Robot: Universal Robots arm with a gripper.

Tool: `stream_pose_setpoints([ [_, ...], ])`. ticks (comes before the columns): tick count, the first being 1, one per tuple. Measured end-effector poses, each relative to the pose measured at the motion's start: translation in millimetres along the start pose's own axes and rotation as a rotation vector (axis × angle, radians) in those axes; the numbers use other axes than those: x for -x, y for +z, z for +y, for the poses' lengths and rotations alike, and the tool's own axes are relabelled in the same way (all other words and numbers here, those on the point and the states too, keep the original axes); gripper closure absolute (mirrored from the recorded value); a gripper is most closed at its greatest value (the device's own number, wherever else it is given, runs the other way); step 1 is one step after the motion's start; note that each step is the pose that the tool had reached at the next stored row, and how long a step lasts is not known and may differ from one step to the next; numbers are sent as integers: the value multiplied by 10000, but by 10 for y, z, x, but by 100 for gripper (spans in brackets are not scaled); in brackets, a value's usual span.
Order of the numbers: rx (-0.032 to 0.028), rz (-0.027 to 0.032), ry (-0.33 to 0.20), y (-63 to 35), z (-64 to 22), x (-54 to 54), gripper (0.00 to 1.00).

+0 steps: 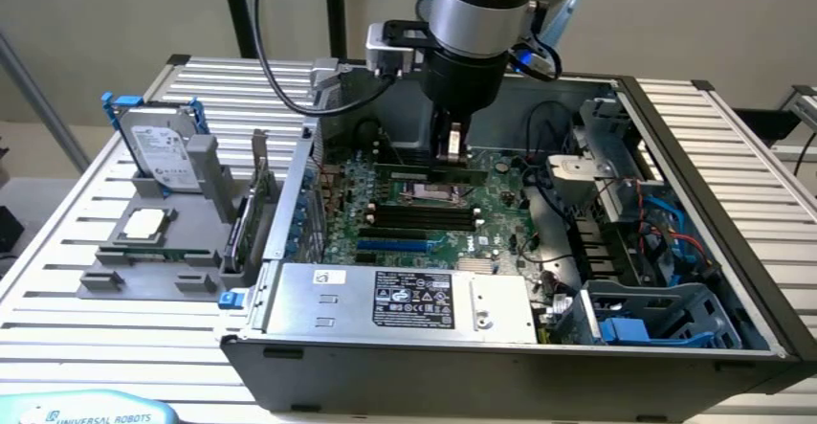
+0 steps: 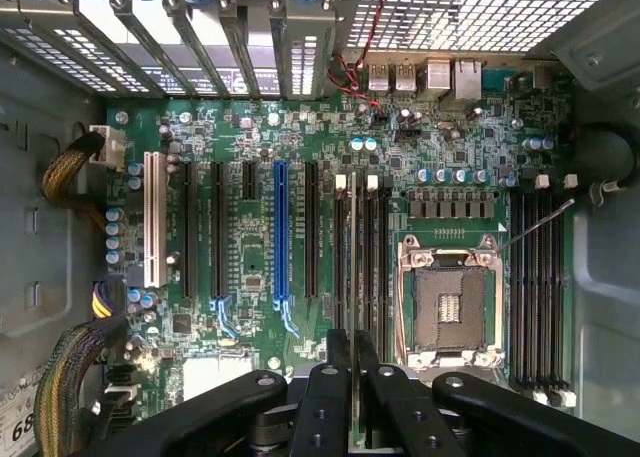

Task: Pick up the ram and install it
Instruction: 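Insert the ram into the slot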

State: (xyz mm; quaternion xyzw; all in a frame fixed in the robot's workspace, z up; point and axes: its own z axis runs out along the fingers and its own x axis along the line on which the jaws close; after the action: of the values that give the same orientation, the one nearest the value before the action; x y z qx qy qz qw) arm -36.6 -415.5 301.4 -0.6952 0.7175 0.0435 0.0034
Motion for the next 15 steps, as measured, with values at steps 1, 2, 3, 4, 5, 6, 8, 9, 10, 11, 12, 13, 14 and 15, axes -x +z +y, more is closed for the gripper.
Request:
stream_pose_setpoints([
  [1,0,1,4,11,-2,-1,87],
  [2,-1,0,9,23,-4,-1,87],
  [3,-1,-1,18,36,-6,-2,87],
  [4,-2,0,32,53,-7,-3,87],
  [5,-3,-3,48,71,-8,-5,87],
  [6,-5,-4,72,89,-9,-6,87],
  [8,-8,-7,128,125,-17,-8,87],
  [9,-10,-8,157,143,-22,-9,87],
  [10,-12,-10,189,160,-28,-10,87],
  [11,-14,-13,218,178,-34,-11,87],
  [12,-16,-14,245,196,-41,-12,87],
  [13,-18,-16,269,215,-48,-13,87],
  [14,-18,-15,281,232,-52,-14,87],
  [15,-18,-15,282,250,-55,-15,87],
])
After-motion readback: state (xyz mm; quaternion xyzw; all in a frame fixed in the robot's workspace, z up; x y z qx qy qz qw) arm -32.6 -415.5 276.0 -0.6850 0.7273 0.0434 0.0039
